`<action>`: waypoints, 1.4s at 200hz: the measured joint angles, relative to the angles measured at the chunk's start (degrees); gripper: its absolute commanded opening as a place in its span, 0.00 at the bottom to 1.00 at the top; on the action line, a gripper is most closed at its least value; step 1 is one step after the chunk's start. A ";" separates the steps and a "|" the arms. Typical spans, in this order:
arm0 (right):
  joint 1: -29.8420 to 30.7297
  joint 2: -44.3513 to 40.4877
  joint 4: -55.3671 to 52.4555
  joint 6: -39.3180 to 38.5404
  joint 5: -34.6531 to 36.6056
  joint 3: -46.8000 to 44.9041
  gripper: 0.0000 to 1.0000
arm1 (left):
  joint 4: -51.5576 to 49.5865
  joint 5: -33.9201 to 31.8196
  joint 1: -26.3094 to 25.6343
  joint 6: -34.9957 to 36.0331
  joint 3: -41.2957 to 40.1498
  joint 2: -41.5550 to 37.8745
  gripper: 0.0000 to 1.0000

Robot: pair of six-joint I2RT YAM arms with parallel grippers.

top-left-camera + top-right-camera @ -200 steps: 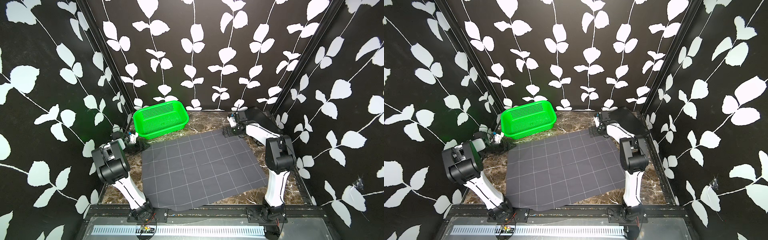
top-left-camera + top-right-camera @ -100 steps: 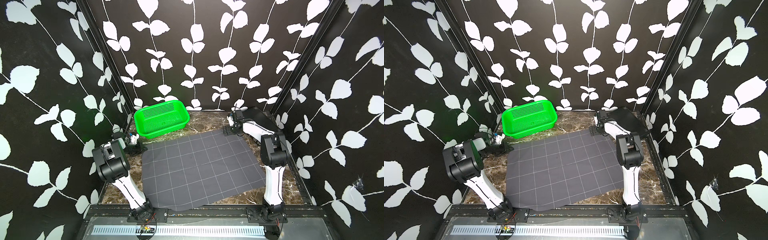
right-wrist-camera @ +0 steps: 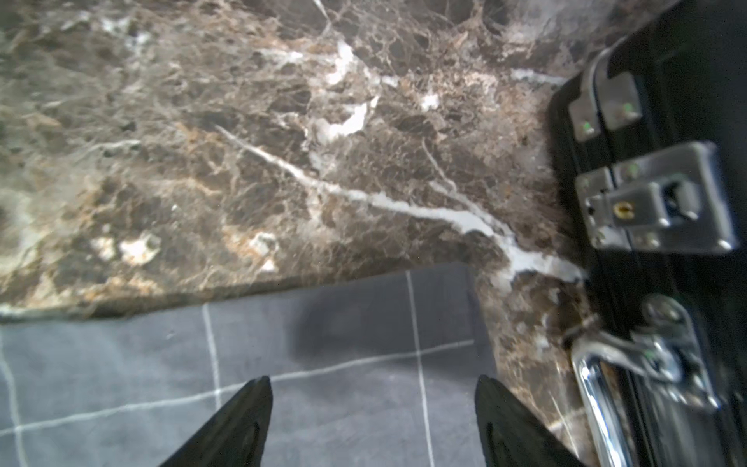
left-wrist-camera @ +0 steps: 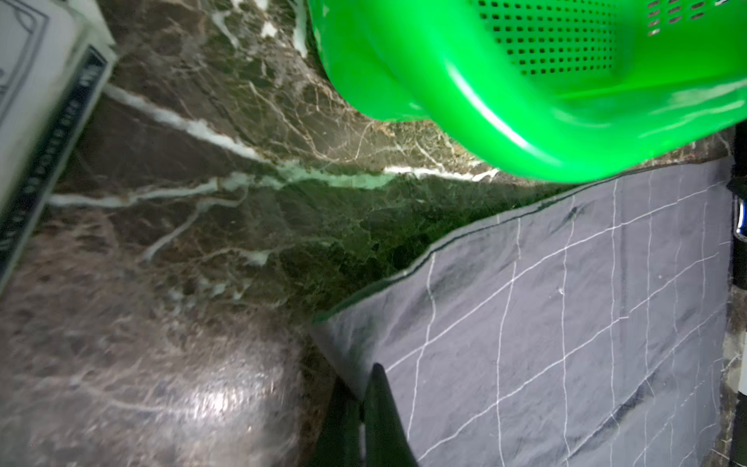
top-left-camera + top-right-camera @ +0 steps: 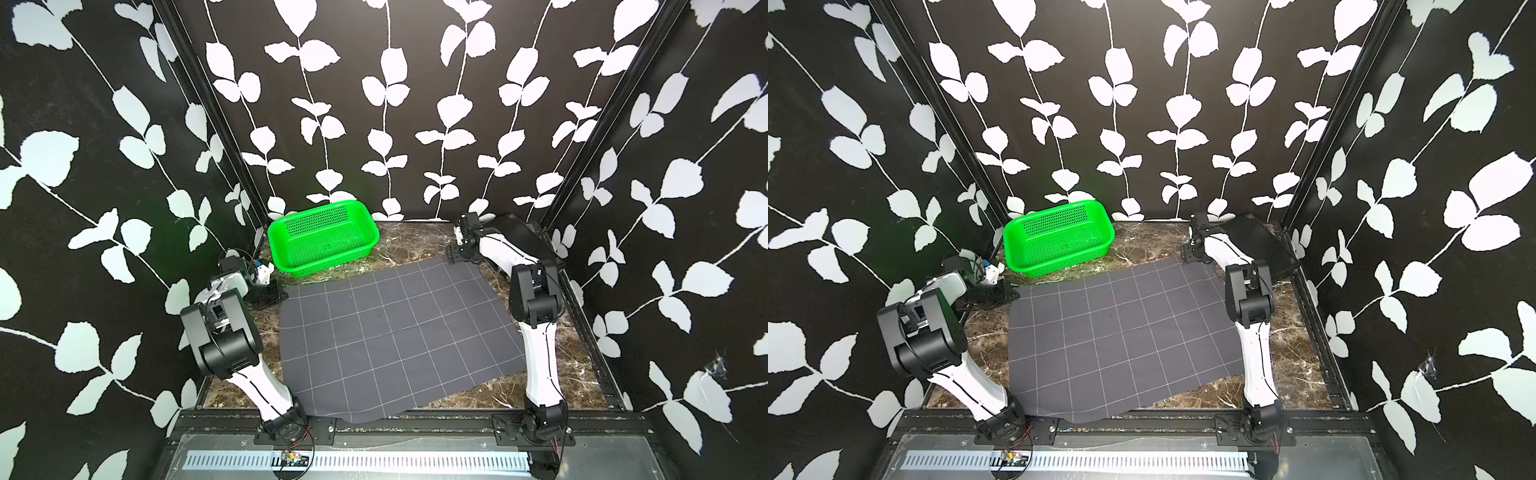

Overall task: Roll up the pillowcase
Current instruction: Fold the pillowcase at the center of the board.

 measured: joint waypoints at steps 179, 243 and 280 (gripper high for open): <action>-1.44 10.62 -7.54 2.73 0.09 19.43 0.76 | -2.73 -2.27 0.00 1.66 0.00 -0.15 0.00; -1.90 14.67 -11.06 2.91 -3.43 24.09 0.67 | -4.31 -2.38 0.00 2.10 2.58 -0.04 0.00; -1.90 14.88 -11.61 2.71 -4.35 24.52 0.47 | -5.25 -2.51 0.00 2.29 2.71 0.00 0.00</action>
